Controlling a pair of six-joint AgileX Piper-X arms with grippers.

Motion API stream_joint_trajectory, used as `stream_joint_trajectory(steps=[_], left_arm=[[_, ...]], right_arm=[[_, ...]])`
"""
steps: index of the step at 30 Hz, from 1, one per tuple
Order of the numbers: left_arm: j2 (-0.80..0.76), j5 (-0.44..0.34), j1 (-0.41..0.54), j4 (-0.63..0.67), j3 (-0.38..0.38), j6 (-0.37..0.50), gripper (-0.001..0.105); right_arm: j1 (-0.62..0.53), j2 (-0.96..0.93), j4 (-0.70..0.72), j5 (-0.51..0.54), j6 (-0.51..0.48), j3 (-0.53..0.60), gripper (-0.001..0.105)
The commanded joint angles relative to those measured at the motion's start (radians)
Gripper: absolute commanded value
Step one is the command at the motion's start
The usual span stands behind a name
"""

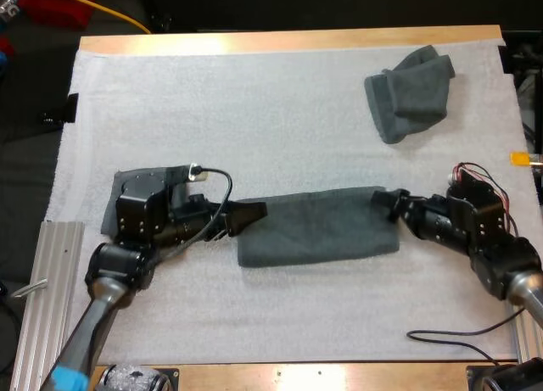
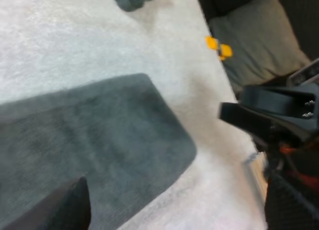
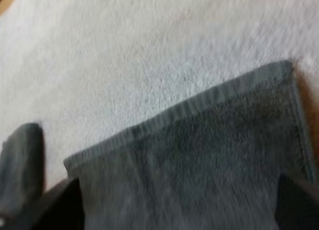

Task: Pick towel from pile, fold and stack

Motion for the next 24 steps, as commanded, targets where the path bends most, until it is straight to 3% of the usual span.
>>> stream_joint_trajectory(steps=[1, 10, 15, 24], left_arm=[[-0.026, -0.023, -0.011, 0.038, -0.006, 0.021, 0.07], [-0.177, -0.215, -0.152, 0.264, -0.006, 0.08, 0.07], [-0.225, -0.303, -0.256, 0.343, -0.019, 0.084, 0.07], [-0.236, -0.496, -0.42, 0.499, -0.142, 0.101, 0.07]], right_arm=[[-0.006, -0.023, 0.04, 0.002, -0.028, -0.005, 0.075], [-0.006, -0.141, 0.241, 0.036, -0.107, -0.005, 0.075], [-0.006, -0.176, 0.394, 0.081, -0.216, -0.036, 0.075], [-0.006, -0.182, 0.608, 0.185, -0.389, -0.194, 0.075]])
